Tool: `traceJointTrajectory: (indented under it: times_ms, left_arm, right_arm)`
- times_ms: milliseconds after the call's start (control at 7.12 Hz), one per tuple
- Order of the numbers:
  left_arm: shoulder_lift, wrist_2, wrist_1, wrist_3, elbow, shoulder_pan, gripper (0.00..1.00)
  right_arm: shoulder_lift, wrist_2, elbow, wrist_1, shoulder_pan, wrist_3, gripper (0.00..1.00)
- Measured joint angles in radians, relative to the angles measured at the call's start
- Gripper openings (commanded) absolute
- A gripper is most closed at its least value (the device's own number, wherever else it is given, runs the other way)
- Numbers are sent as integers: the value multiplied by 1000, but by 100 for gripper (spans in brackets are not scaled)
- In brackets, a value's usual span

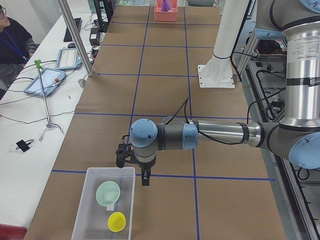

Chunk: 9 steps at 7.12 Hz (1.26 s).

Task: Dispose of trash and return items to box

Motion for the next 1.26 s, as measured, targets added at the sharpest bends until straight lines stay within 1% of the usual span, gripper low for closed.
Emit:
traceJointTrajectory:
  times_ms: [140, 421, 702, 842, 982, 1123, 1263]
  left_arm:
    - [0, 0, 0, 1, 0, 0, 99]
    - [0, 0, 0, 2, 1, 0, 99]
    - [1, 0, 0, 2, 3, 0, 99]
    - [5, -1, 1, 2, 2, 0, 99]
    - [10, -1, 1, 3, 2, -1, 99]
    - [11, 0, -2, 4, 3, -1, 99]
    - [13, 4, -12, 5, 5, -1, 99]
  right_arm:
    - [0, 1, -23, 45, -5, 20, 100]
    - [18, 12, -24, 83, -6, 31, 100]
    - [66, 35, -12, 85, -5, 40, 100]
    - [93, 40, -3, 82, -4, 85, 100]
    - [108, 42, 21, 83, -7, 184, 100]
    - [113, 44, 52, 86, -13, 274, 100]
    - [112, 46, 75, 88, -19, 321, 100]
